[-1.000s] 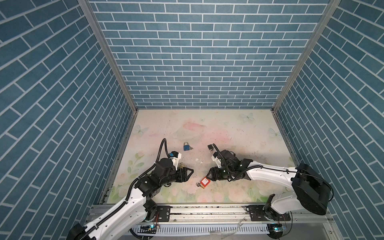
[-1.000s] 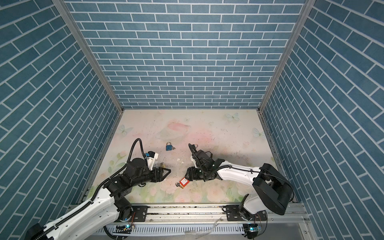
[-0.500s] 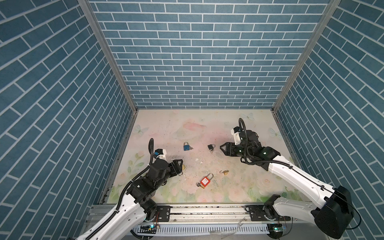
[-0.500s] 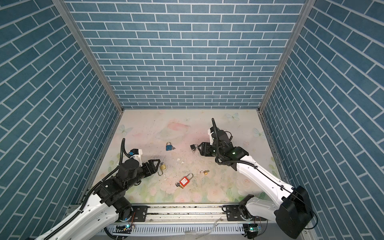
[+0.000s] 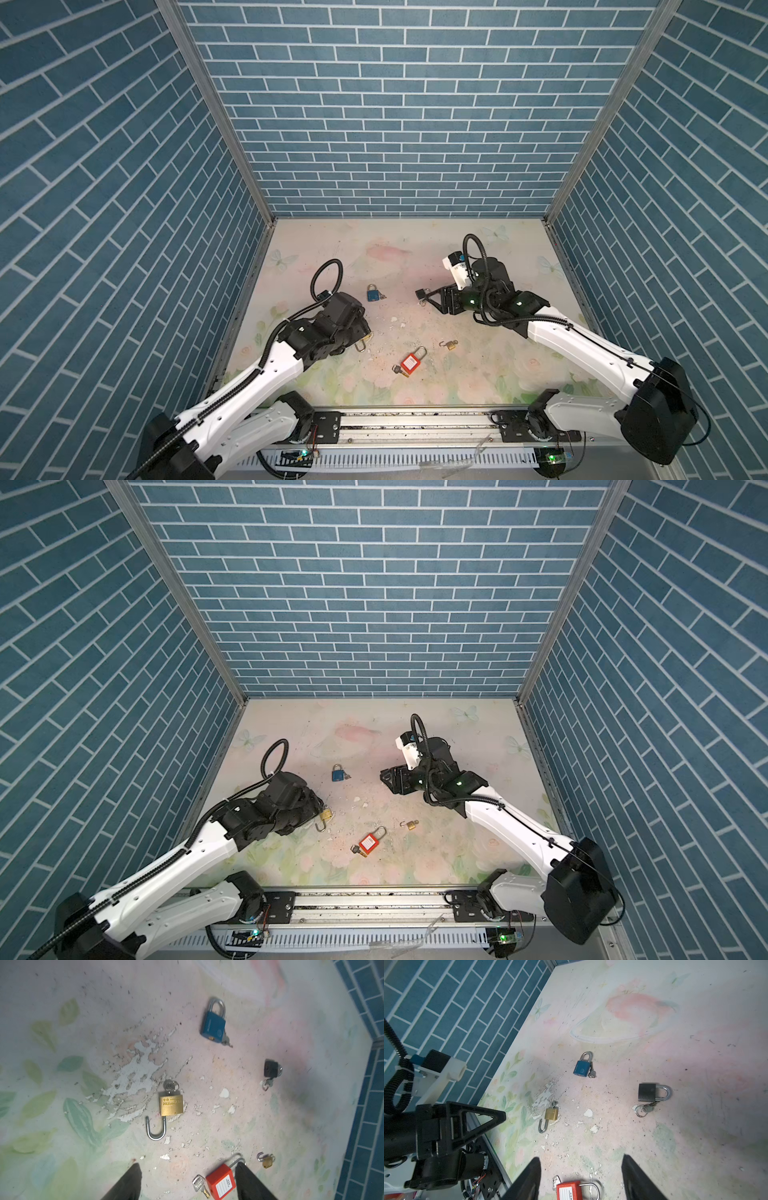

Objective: Lock with the key

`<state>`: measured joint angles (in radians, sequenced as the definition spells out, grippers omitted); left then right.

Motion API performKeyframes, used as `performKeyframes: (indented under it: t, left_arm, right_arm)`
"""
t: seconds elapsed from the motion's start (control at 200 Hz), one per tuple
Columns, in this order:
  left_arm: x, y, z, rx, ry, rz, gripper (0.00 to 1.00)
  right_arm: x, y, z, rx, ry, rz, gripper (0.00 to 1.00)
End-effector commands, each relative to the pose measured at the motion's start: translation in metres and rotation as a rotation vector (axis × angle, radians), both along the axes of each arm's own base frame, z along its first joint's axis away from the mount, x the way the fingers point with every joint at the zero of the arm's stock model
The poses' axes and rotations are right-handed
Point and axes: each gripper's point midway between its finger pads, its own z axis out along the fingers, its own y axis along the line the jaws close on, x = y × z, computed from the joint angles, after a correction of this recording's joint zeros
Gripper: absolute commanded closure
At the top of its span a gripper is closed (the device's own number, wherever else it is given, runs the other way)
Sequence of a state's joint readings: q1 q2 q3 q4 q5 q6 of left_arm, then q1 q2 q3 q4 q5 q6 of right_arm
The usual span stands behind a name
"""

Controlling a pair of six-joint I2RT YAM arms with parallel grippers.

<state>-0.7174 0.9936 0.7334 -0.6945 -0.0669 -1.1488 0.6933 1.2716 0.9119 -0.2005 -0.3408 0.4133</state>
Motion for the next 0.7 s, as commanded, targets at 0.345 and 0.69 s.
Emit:
performKeyframes:
  t: [0.345,0.69]
  left_arm:
    - [-0.013,-0.041,-0.038,0.001,-0.016,0.122,0.14]
    - [0.004,-0.054,-0.056,0.015,-0.031,0.142,0.13]
  right_arm:
    - [-0.013,-0.008,-0.023,-0.166,-0.018,0.075,0.11]
    - [-0.027,-0.017,-0.009,-0.120,-0.018,0.060,0.06]
